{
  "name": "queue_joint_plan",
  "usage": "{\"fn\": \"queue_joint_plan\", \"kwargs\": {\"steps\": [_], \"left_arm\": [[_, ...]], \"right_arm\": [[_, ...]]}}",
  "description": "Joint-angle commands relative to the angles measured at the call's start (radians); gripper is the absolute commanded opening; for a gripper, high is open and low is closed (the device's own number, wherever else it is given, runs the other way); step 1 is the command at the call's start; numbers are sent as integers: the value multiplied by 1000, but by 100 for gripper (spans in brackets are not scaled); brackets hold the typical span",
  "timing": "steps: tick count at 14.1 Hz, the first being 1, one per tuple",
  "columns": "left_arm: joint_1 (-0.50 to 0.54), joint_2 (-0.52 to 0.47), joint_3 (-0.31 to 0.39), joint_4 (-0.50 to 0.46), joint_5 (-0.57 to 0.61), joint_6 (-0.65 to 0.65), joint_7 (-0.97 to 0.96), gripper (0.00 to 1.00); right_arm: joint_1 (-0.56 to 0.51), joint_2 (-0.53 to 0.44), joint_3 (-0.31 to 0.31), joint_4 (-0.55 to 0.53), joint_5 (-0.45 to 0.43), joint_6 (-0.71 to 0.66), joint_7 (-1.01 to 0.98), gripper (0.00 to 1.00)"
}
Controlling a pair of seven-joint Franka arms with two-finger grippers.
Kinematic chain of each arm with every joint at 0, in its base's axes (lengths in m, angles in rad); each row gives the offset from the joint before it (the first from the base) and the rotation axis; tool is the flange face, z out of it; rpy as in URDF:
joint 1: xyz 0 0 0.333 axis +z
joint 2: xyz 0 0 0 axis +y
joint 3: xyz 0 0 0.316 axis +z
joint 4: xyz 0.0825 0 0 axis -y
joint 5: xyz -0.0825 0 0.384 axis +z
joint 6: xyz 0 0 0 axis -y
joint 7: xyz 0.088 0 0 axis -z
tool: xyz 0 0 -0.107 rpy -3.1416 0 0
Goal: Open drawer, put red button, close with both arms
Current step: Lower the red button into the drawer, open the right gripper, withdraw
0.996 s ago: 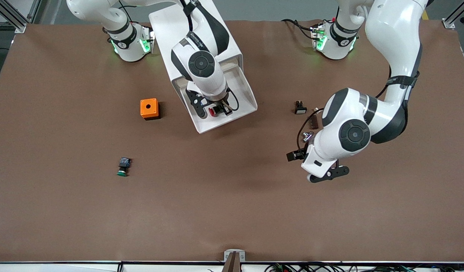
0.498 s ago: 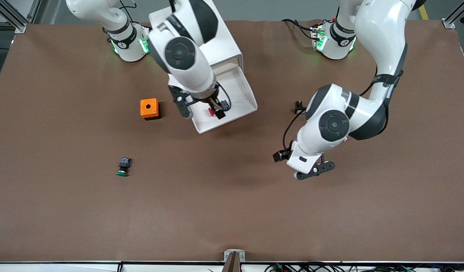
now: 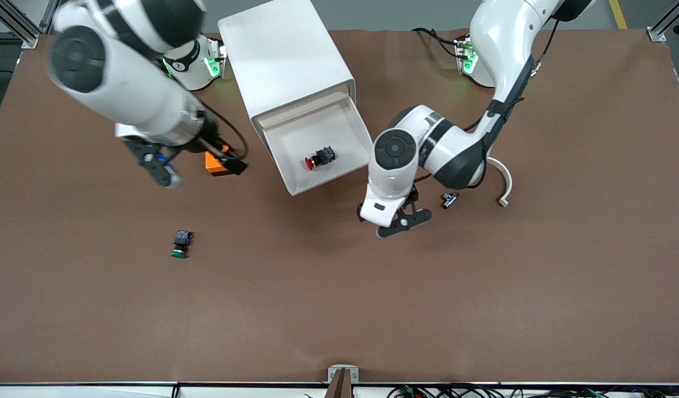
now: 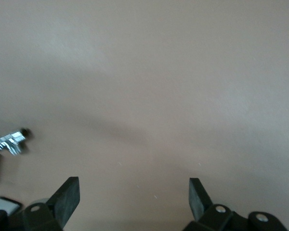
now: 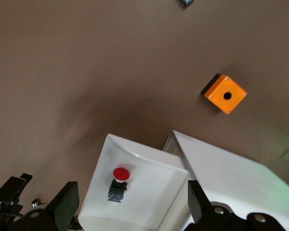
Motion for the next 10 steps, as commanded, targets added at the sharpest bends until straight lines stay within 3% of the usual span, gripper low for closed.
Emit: {"fn": "queue_joint_plan", "kwargs": {"steps": [1, 6, 10], "left_arm": [[6, -8, -41, -45, 14, 43, -29, 100], [6, -5, -101, -79, -37, 58, -29, 100], [6, -4, -147, -99, -69, 66, -30, 100]], "right_arm": [[-84, -55, 17, -12, -81, -48, -240, 100], [-302, -55, 19, -12, -132, -42, -705, 100], [-407, -49, 20, -9, -192, 2, -980, 100]]}}
